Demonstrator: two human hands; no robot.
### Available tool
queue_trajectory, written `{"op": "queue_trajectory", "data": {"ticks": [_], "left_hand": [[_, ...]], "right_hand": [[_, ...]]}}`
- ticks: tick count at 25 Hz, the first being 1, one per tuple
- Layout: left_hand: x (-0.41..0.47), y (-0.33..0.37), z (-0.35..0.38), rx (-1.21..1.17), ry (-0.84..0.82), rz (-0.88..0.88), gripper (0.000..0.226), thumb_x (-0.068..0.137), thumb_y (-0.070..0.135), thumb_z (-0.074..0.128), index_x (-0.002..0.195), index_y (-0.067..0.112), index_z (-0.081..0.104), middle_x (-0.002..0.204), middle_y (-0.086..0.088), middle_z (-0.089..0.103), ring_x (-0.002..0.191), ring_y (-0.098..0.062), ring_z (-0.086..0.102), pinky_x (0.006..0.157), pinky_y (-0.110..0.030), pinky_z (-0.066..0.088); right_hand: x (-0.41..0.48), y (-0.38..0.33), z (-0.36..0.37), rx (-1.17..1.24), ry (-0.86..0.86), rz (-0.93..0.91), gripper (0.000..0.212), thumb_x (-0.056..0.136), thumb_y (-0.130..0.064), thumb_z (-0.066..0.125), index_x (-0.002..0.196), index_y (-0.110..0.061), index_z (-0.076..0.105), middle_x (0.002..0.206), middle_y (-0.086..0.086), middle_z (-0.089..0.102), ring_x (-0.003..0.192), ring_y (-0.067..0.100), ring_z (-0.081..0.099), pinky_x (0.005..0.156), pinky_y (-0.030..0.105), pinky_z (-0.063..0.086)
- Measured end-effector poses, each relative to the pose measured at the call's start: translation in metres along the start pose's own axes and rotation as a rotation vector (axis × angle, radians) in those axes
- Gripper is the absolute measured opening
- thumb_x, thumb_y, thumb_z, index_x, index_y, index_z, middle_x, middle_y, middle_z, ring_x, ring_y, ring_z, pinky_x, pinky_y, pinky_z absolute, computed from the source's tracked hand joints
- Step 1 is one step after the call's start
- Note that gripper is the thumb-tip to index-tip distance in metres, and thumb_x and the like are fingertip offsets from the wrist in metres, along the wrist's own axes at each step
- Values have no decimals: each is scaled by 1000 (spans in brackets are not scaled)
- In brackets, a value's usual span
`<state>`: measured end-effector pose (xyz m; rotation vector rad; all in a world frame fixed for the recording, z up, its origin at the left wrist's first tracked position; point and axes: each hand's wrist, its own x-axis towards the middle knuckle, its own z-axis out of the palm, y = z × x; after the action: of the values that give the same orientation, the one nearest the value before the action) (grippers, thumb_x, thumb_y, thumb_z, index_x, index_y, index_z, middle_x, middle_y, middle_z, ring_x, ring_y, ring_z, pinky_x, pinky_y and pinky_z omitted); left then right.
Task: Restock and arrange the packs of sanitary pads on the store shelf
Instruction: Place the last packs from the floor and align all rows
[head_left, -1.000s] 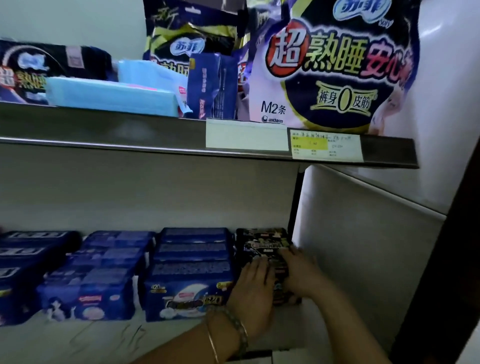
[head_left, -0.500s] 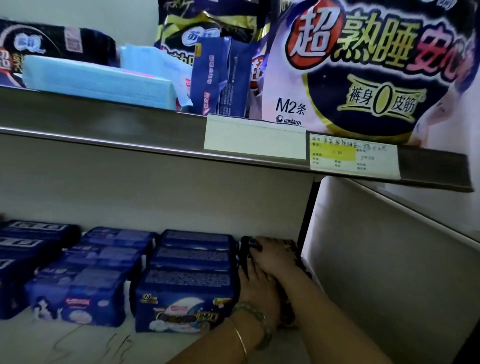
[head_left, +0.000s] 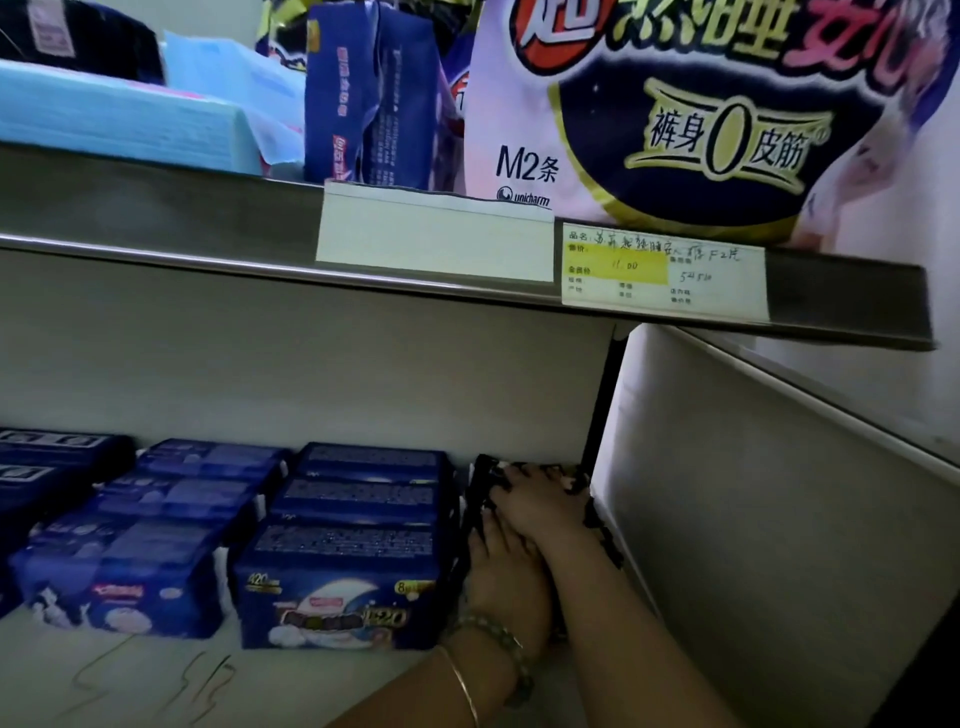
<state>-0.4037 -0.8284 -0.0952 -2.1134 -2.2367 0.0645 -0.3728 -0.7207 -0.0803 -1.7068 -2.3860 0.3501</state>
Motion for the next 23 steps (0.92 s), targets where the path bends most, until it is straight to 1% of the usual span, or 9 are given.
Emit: {"op": "queue_trajectory", "data": {"ticks": [2, 4, 7, 9, 15, 20, 21, 22, 23], "left_hand": [[-1, 0, -2, -40, 29, 39, 66, 100, 31, 31, 146, 0, -3, 154, -22, 0, 142, -40, -2, 115, -49, 2], [-2, -1, -4, -67, 48, 64, 64, 100, 28, 32, 146, -1, -1, 154, -21, 3, 142, -39, 0, 115, -48, 3], [-2, 0, -6, -80, 57, 58, 65, 99, 29, 32, 146, -1, -4, 154, -21, 3, 142, -38, 1, 115, -49, 4], [-1, 2, -7, -77, 45, 40, 66, 100, 30, 30, 146, 0, -6, 155, -21, 1, 142, -38, 0, 115, -49, 5], [1, 3, -6, -113, 46, -39, 61, 101, 28, 22, 145, -3, -7, 153, -26, -6, 142, -38, -4, 115, -49, 4], [7, 4, -5, -52, 31, -57, 67, 100, 33, 26, 144, -3, -8, 153, -26, -4, 142, -40, -4, 114, -53, 4], [11, 4, 1, -63, 54, -56, 68, 99, 34, 30, 145, -3, -5, 153, -25, -1, 142, -39, -1, 114, -54, 3], [12, 3, 4, -88, 139, -48, 68, 97, 34, 35, 146, -2, 5, 152, -23, 8, 142, -37, 8, 113, -55, 3], [10, 1, 4, -138, 243, -41, 65, 92, 34, 40, 144, -1, 23, 149, -21, 22, 139, -35, 23, 113, -55, 3]], "right_hand": [[-2, 3, -2, 13, -7, 13, 56, 89, -48, 27, 143, -34, 31, 154, -3, 24, 141, 21, 19, 112, 55, 13], [-3, 4, -6, -7, -16, 23, 56, 92, -47, 26, 147, -34, 23, 157, -4, 15, 143, 21, 12, 113, 56, 7], [-2, 3, -13, -26, -74, 13, 55, 96, -41, 24, 149, -34, 12, 159, -5, 2, 145, 22, 2, 113, 58, -1], [0, 2, -14, -19, -110, 12, 55, 97, -39, 23, 149, -34, 8, 159, -5, -2, 145, 22, -3, 112, 60, -5], [2, 0, -17, -41, -132, 14, 56, 97, -38, 23, 149, -35, 4, 159, -4, -6, 145, 22, -6, 111, 61, -10], [5, 1, -14, -41, -128, 11, 55, 97, -39, 21, 149, -35, 5, 159, -5, -4, 145, 22, -5, 110, 61, -11], [6, 1, -15, -33, -131, 13, 55, 97, -39, 21, 149, -35, 5, 159, -5, -5, 145, 23, -5, 109, 61, -11], [6, 1, -16, -26, -130, 13, 55, 97, -39, 20, 149, -35, 5, 159, -4, -4, 145, 23, -5, 109, 61, -11], [7, 1, -16, -19, -128, 7, 54, 97, -39, 20, 149, -34, 7, 159, -4, -2, 145, 23, -4, 108, 61, -11]]}}
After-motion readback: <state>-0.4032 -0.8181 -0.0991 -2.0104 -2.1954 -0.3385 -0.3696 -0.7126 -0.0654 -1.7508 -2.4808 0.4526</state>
